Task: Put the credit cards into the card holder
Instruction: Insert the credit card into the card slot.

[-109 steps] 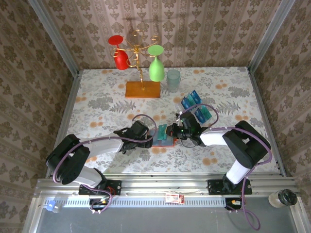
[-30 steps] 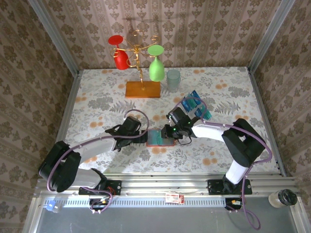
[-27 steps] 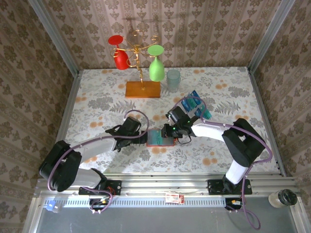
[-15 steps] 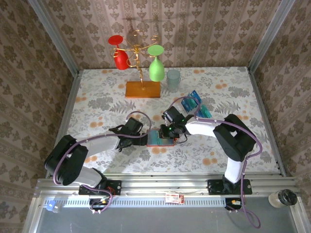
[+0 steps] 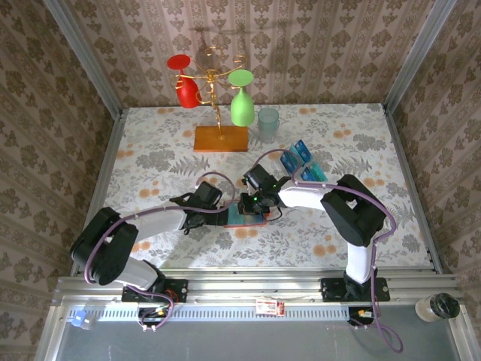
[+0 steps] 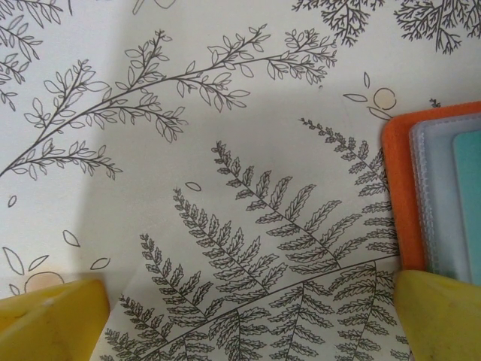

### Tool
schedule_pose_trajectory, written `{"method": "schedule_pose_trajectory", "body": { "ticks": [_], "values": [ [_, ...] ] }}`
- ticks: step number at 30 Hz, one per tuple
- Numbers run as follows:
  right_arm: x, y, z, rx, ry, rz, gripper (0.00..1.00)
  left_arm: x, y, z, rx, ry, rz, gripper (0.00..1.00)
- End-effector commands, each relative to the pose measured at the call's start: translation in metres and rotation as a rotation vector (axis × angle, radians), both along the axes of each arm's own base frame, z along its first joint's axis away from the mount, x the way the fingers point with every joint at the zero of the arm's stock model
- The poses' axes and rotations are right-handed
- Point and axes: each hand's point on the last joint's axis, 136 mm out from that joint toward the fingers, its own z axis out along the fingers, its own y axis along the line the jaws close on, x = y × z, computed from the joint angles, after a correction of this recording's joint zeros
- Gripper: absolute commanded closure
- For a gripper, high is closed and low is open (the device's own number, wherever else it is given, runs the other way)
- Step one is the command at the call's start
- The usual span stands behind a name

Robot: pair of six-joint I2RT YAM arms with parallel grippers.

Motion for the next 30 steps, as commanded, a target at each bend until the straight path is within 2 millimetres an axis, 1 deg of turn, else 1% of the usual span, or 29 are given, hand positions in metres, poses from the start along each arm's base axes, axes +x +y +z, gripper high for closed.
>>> {"method": "schedule_pose_trajectory", "body": {
  "ticks": [1,5,7,9,12,18,22,30],
  "values": [
    [-0.001,0.007,0.014,0.022,0.001,0.012,0.94,-0.007,-0.007,-0.01,-0.028,0.046,-0.029,0.0],
    [0.001,-0.005,0.026,-0.007,-0.043,-0.003,0.94,-0.007,-0.003,-0.001,-0.031,0.026,-0.011,0.0],
    [0.0,-0.013,0.029,-0.035,-0.06,-0.004,0.94,-0.007,0.001,0.004,-0.03,0.01,0.0,0.0],
    [-0.002,-0.02,0.029,-0.061,-0.071,-0.004,0.94,-0.007,0.006,0.009,-0.028,-0.002,0.011,0.0],
    [-0.004,-0.024,0.027,-0.081,-0.073,0.003,0.94,-0.008,0.013,0.012,-0.015,-0.012,0.022,0.0],
    [-0.007,-0.027,0.013,-0.102,-0.049,0.007,0.95,-0.009,0.022,0.006,0.028,0.009,0.029,0.0],
    [-0.009,-0.027,0.004,-0.109,-0.034,0.01,0.96,-0.008,0.022,0.0,0.05,0.027,0.02,0.0],
    [-0.008,-0.022,-0.005,-0.107,-0.012,0.019,0.97,-0.005,0.017,-0.01,0.062,0.051,0.001,0.0]
  ]
}}
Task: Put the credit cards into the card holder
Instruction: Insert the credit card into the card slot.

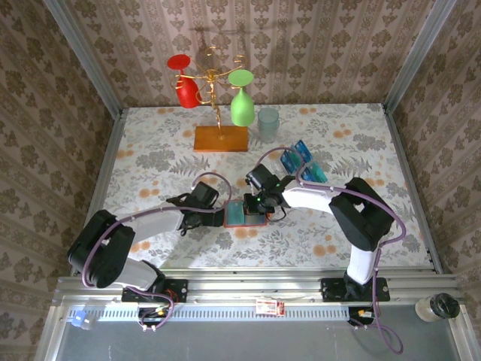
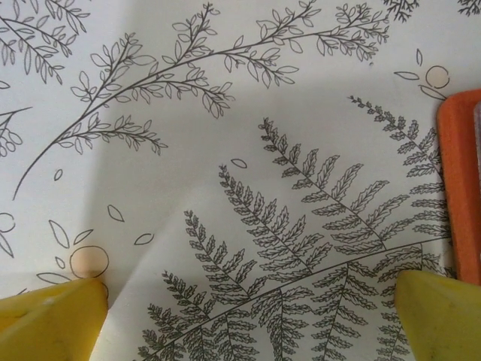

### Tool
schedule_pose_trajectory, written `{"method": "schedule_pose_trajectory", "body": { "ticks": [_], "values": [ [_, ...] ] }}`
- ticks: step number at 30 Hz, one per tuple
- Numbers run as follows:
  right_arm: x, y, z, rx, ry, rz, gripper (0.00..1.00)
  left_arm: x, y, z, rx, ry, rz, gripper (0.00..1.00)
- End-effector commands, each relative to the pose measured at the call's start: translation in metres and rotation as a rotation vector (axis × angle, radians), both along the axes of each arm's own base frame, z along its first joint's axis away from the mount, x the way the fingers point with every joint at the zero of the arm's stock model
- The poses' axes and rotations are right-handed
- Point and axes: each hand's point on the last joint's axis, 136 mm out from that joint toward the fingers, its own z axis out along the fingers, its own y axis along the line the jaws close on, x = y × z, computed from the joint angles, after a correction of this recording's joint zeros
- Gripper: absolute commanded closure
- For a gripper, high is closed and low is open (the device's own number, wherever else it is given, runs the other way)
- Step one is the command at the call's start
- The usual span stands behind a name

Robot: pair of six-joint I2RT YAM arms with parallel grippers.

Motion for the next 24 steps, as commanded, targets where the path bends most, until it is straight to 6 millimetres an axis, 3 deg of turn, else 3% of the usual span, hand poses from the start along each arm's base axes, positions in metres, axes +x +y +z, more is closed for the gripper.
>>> {"method": "schedule_pose_trajectory", "body": {
  "ticks": [1,24],
  "values": [
    [-0.002,-0.001,-0.012,-0.027,0.022,0.011,0.97,-0.002,0.001,-0.011,0.028,0.037,-0.021,0.0],
    [-0.007,0.029,-0.01,0.022,0.054,0.064,0.99,-0.002,-0.006,-0.027,0.014,0.062,-0.039,0.0]
  ]
}}
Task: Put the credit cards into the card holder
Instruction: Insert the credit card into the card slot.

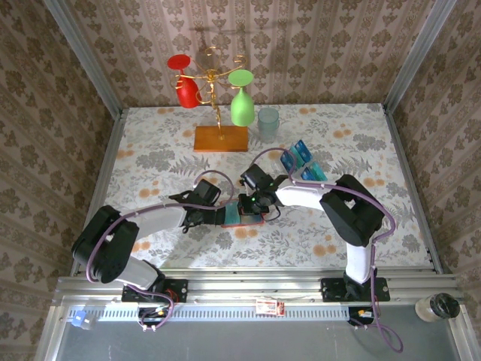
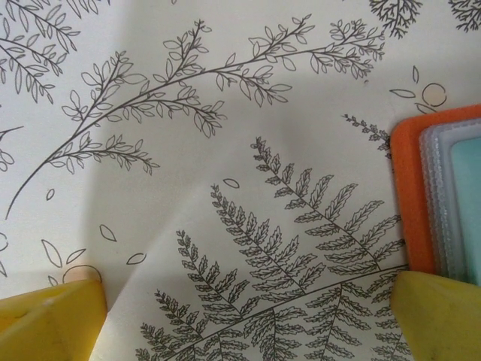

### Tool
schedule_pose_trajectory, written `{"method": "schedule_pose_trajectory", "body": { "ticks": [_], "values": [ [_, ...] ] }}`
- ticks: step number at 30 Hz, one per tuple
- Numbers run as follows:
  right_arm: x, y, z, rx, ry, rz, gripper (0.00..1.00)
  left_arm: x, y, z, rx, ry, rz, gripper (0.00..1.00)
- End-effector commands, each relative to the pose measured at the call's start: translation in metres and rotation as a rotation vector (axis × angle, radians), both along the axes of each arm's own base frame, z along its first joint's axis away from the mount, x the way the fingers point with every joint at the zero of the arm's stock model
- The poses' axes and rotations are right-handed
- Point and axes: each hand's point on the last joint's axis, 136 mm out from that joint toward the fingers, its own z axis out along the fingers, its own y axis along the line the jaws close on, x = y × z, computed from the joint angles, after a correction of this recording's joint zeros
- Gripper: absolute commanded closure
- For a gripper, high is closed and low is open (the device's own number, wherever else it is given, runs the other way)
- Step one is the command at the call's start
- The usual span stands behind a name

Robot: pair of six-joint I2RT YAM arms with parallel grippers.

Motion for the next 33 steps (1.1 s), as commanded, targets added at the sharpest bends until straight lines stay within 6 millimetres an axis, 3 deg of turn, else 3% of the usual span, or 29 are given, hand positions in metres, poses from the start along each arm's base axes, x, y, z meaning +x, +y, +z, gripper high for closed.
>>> {"method": "schedule_pose_trajectory", "body": {
  "ticks": [1,9,22,33],
  "values": [
    [-0.008,0.01,-0.003,0.001,0.034,0.033,0.99,-0.007,-0.003,-0.024,0.0,0.05,-0.039,0.0],
    [-0.01,0.012,-0.005,-0.005,0.044,0.045,0.99,-0.006,-0.005,-0.018,-0.011,0.039,-0.042,0.0],
    [-0.006,-0.006,0.017,-0.021,-0.019,0.015,0.99,0.002,0.017,0.006,-0.084,-0.001,0.054,0.0],
    [-0.006,0.001,0.013,0.0,-0.005,0.029,0.99,0.003,0.02,0.014,-0.099,-0.022,0.082,0.0]
  ]
}}
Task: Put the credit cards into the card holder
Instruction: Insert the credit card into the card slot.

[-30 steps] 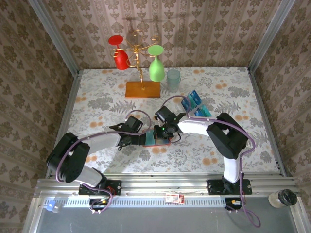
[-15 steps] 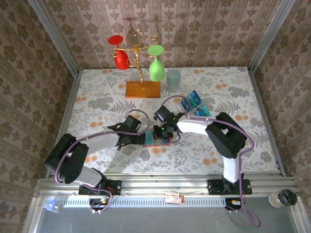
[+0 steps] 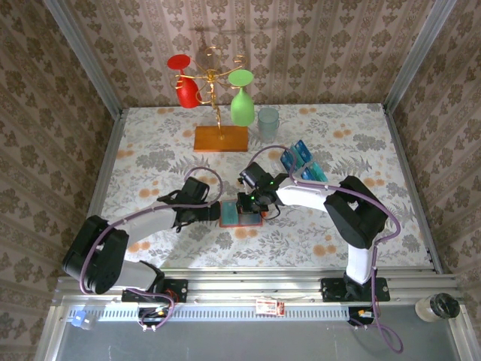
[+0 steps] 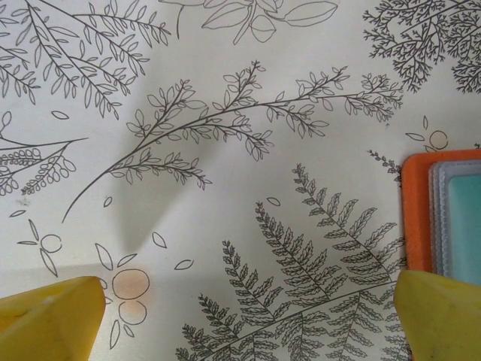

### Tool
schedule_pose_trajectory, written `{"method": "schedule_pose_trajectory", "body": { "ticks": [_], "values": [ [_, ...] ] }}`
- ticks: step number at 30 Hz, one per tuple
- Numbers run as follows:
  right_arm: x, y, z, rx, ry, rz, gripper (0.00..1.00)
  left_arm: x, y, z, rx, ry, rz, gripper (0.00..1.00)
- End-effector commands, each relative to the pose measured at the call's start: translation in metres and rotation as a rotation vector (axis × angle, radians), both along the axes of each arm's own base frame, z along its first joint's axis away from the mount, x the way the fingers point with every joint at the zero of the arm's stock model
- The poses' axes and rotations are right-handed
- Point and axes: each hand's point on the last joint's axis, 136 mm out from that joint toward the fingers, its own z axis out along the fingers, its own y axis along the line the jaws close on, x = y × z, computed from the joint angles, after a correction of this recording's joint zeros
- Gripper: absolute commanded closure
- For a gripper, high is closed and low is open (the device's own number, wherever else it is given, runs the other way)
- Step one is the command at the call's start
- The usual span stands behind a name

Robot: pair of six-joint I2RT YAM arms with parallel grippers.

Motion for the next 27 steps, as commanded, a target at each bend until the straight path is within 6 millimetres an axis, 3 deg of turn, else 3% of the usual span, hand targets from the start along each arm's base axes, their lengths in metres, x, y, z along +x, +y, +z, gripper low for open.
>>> {"method": "schedule_pose_trajectory", "body": {
  "ticks": [1,11,17,21,27],
  "values": [
    [-0.006,-0.001,-0.004,-0.009,0.012,0.021,0.99,-0.006,0.005,-0.003,0.007,0.015,0.014,0.0],
    [-0.004,0.006,-0.01,0.01,0.035,0.02,0.99,-0.006,0.004,-0.004,0.003,0.017,0.006,0.0],
    [-0.002,0.007,0.007,0.027,0.008,0.024,0.99,-0.007,0.004,-0.002,0.003,0.021,0.009,0.0],
    [0.001,0.003,0.019,0.046,-0.016,0.017,0.99,-0.007,0.004,0.005,0.012,0.024,0.011,0.0],
    [0.005,-0.013,0.019,0.038,-0.026,-0.004,0.97,-0.005,-0.001,0.026,-0.006,-0.013,0.027,0.0]
  ]
}}
